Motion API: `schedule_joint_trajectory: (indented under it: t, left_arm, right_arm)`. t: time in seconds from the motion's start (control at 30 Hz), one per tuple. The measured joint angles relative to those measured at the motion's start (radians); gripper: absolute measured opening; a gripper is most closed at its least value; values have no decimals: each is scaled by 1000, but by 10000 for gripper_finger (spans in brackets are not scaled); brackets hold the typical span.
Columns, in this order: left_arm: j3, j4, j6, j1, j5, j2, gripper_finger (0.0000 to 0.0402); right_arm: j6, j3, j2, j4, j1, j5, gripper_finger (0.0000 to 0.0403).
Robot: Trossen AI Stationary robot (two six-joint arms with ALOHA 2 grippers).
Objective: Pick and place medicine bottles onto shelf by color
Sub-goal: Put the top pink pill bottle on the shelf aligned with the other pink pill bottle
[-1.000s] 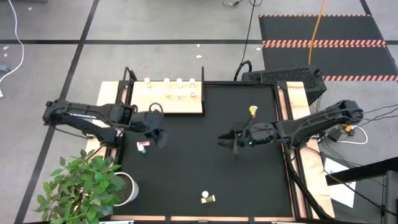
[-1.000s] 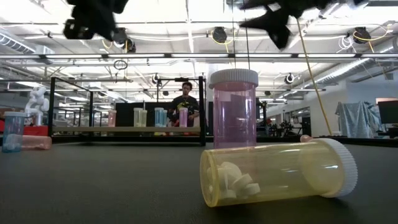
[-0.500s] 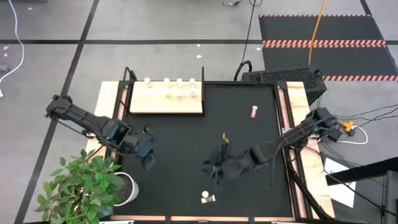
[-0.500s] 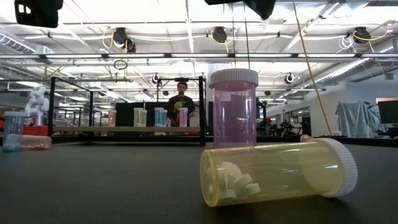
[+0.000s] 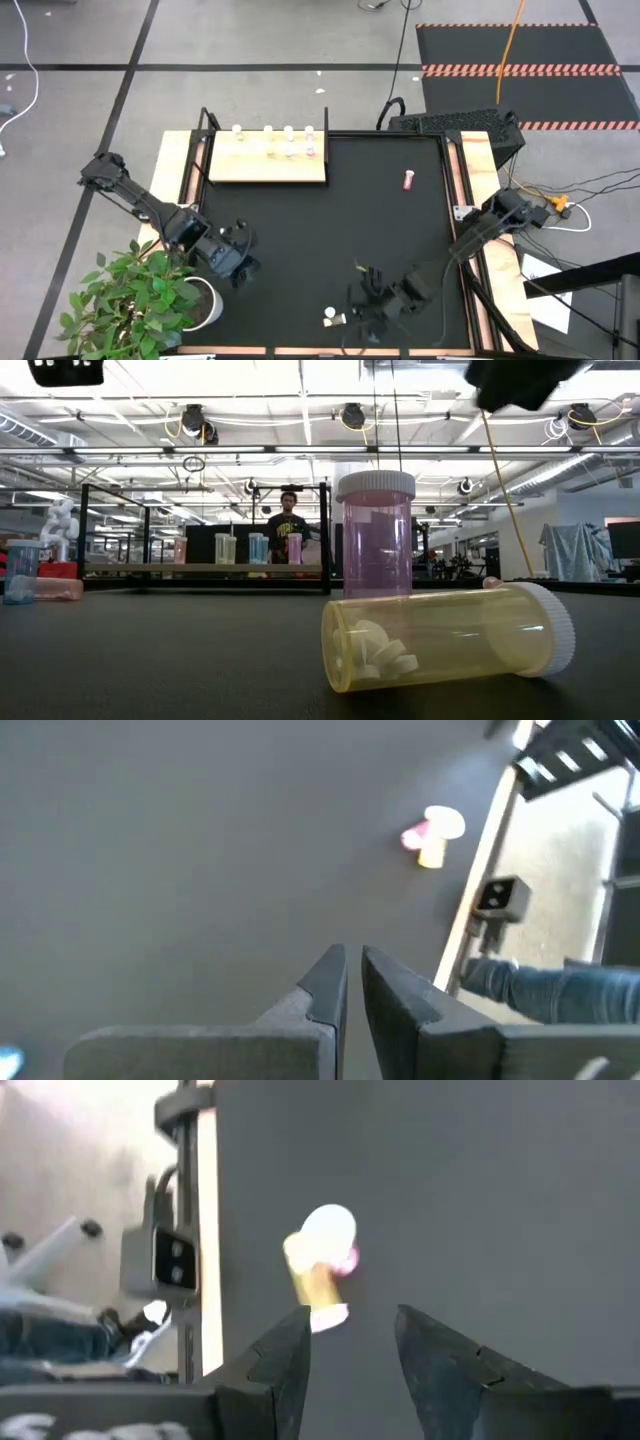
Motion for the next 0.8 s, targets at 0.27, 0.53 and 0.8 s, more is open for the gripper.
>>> schedule_joint_trajectory:
  t: [0.27, 0.53, 0.8]
  left_arm:
    - [0, 58, 49, -93, 36, 98, 35]
    - [0, 56, 30, -221, 56, 193, 65]
    - [0, -23, -3, -185, 51, 202, 147]
  right_arm:
    - [84, -67, 76, 121, 85, 1, 209]
    - [299, -69, 110, 80, 107, 85, 238]
    - [292, -69, 107, 62, 71, 208, 232]
